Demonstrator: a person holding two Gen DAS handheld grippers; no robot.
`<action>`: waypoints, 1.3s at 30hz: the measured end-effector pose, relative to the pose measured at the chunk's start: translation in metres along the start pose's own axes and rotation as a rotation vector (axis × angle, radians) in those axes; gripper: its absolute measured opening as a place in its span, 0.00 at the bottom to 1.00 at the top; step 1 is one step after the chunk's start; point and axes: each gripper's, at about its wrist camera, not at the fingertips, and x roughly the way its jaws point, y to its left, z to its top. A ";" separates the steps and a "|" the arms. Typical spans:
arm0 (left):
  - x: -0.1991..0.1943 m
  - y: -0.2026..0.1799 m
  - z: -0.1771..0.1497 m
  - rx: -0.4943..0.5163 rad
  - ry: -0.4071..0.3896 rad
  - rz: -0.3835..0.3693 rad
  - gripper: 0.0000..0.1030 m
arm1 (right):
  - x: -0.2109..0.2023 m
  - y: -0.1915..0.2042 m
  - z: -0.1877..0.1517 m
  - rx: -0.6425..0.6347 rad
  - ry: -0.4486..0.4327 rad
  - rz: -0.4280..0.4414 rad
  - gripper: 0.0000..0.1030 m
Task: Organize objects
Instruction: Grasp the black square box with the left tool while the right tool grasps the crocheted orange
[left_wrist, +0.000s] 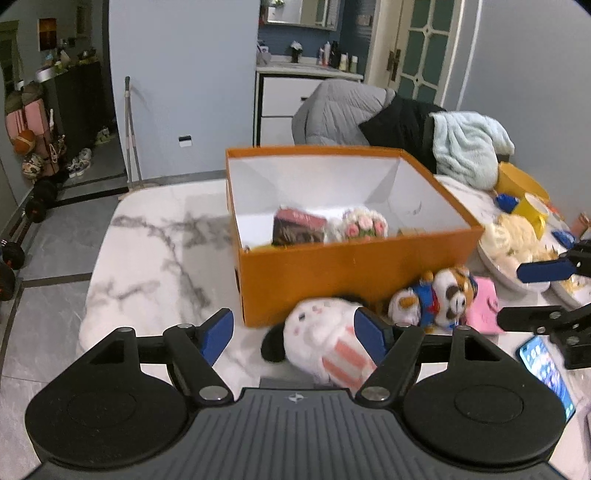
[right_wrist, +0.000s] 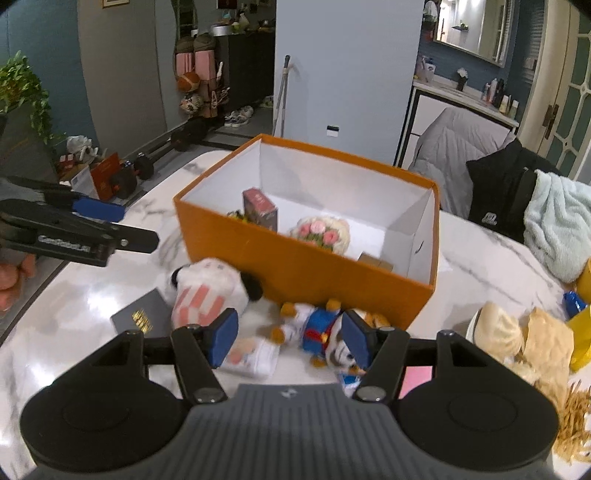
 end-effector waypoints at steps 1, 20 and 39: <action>0.002 0.000 -0.004 0.006 0.009 -0.002 0.84 | -0.002 0.002 -0.005 -0.007 0.006 0.005 0.63; 0.028 -0.013 -0.066 0.095 0.169 -0.038 0.84 | 0.006 0.085 -0.113 -0.503 0.404 0.346 0.71; 0.034 -0.015 -0.072 0.141 0.147 -0.004 0.90 | 0.003 0.105 -0.138 -0.613 0.523 0.499 0.62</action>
